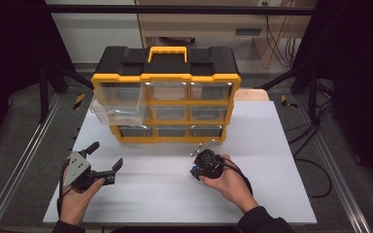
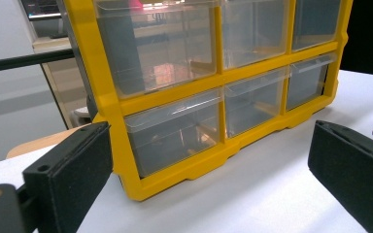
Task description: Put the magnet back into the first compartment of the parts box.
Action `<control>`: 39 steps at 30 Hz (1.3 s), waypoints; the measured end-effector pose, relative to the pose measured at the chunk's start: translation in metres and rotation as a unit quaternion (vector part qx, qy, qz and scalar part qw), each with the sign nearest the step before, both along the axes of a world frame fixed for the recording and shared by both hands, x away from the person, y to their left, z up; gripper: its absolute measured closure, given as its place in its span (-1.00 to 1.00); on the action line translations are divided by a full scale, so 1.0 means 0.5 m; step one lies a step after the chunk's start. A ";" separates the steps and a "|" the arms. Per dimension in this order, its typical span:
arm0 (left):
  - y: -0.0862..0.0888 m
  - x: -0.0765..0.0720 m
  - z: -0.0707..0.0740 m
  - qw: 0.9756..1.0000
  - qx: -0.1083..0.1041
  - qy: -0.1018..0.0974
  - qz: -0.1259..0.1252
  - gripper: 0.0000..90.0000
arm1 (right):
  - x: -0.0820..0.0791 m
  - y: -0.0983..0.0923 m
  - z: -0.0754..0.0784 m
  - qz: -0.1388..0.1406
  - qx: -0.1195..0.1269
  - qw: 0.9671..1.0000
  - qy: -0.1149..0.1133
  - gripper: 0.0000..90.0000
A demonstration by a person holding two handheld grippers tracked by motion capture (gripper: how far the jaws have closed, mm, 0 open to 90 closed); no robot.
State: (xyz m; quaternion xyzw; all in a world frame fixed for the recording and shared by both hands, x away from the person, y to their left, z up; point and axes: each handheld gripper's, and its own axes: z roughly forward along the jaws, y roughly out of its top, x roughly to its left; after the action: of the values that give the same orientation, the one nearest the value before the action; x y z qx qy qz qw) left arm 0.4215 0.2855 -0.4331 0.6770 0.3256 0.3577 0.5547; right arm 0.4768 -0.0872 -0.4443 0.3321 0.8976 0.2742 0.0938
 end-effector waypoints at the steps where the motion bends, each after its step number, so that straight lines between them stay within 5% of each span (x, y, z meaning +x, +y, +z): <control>1: 0.000 0.000 0.000 1.000 -0.001 0.000 0.000 -0.96 | 0.000 0.000 0.002 0.003 0.003 1.000 -0.002 0.39; 16: 0.002 0.001 0.000 1.000 0.001 -0.001 0.000 -0.96 | -0.006 0.002 0.049 -0.010 0.045 0.998 -0.035 0.39; 39: 0.005 0.000 0.001 1.000 -0.003 0.000 0.002 -0.96 | -0.001 0.019 0.152 0.017 0.092 0.992 -0.090 0.39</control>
State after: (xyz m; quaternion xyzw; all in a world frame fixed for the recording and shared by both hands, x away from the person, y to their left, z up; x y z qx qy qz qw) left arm 0.4215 0.2880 -0.4326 0.6745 0.3279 0.3583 0.5561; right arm 0.4761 -0.0777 -0.3685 0.2982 0.8621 0.3857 0.1383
